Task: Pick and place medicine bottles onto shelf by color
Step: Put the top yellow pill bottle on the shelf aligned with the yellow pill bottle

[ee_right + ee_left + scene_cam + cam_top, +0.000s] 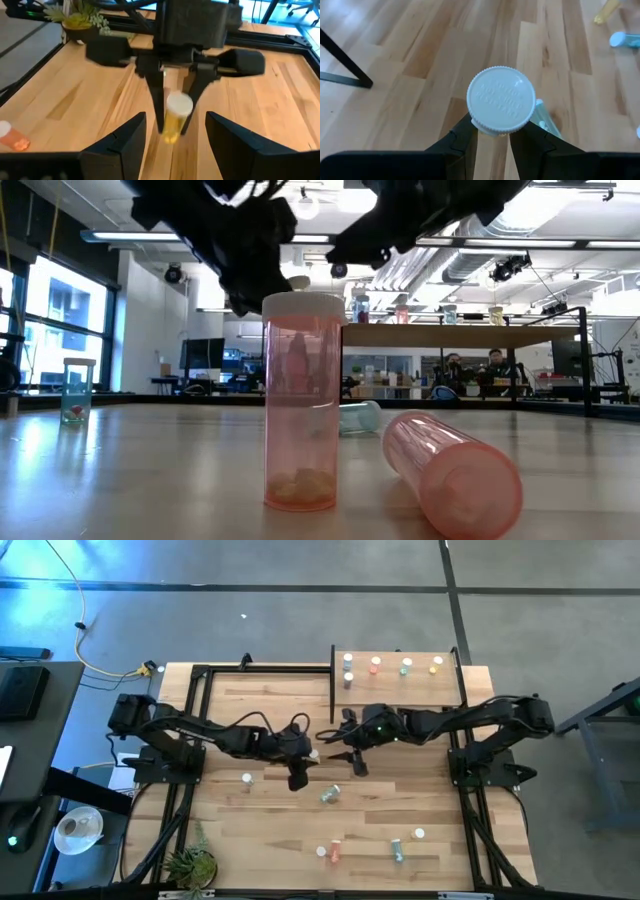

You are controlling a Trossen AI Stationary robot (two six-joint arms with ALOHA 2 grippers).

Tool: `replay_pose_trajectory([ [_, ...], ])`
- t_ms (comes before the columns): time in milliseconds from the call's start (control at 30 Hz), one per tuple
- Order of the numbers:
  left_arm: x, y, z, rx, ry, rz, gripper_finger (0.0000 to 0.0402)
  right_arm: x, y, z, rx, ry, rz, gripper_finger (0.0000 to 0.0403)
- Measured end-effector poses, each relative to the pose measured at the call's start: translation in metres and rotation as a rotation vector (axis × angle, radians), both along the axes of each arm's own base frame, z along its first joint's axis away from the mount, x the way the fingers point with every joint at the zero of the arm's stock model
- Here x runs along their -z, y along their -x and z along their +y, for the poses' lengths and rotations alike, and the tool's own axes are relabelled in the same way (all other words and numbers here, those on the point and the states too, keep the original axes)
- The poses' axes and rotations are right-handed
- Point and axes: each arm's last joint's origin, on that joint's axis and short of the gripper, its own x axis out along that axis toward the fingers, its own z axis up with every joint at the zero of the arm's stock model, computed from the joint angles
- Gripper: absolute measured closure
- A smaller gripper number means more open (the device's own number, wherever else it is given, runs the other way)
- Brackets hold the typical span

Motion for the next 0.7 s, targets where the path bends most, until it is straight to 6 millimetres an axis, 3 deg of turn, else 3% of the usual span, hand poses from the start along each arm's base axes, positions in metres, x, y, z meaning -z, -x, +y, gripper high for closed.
replay_pose_trajectory([
  [467,-0.016,-0.035,0.002,0.083,-0.1,0.072,0.0312,0.007,-0.006,-0.001,0.005,-0.006,-0.001,0.0206],
  [700,-0.025,-0.039,0.003,0.06,-0.121,0.048,0.0312,0.008,-0.005,-0.001,0.011,-0.02,0.018,0.0206],
])
